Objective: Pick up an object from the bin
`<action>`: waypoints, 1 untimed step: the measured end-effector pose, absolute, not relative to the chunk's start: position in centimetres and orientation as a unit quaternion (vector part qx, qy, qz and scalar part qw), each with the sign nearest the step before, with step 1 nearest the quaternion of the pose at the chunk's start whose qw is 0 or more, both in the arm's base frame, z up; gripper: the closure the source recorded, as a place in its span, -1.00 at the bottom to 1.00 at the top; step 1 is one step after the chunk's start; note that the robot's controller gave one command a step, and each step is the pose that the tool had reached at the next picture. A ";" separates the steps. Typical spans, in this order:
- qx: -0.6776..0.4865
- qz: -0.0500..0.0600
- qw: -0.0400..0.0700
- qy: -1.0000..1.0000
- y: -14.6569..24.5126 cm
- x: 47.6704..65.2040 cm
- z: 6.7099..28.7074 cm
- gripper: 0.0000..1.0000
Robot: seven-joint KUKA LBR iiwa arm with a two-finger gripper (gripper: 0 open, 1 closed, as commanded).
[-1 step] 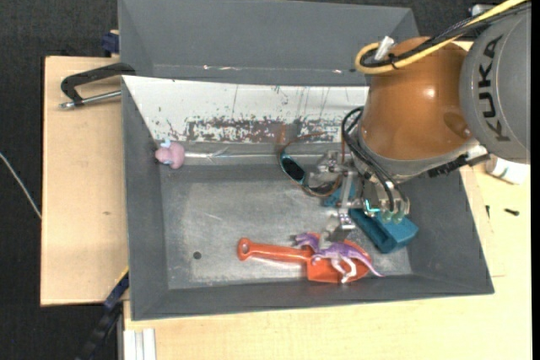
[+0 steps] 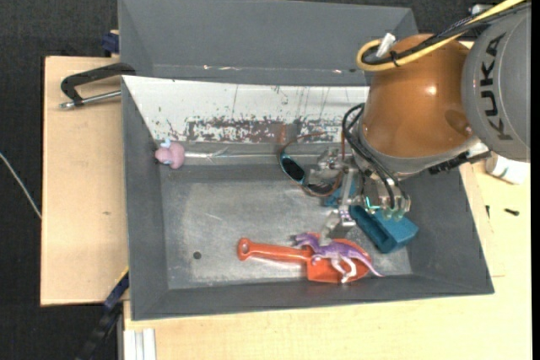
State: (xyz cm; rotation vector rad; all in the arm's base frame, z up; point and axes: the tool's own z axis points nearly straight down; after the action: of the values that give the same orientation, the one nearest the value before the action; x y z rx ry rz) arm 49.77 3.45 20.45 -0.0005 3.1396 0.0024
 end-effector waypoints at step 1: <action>-0.044 0.000 0.003 0.999 3.5 50.7 17.6 -1.00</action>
Offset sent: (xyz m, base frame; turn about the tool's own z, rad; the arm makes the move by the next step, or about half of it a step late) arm -0.0065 -0.0081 -0.1345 -0.3957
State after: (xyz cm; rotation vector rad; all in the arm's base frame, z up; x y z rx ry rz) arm 50.69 3.55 17.63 -0.1373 3.1327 0.0010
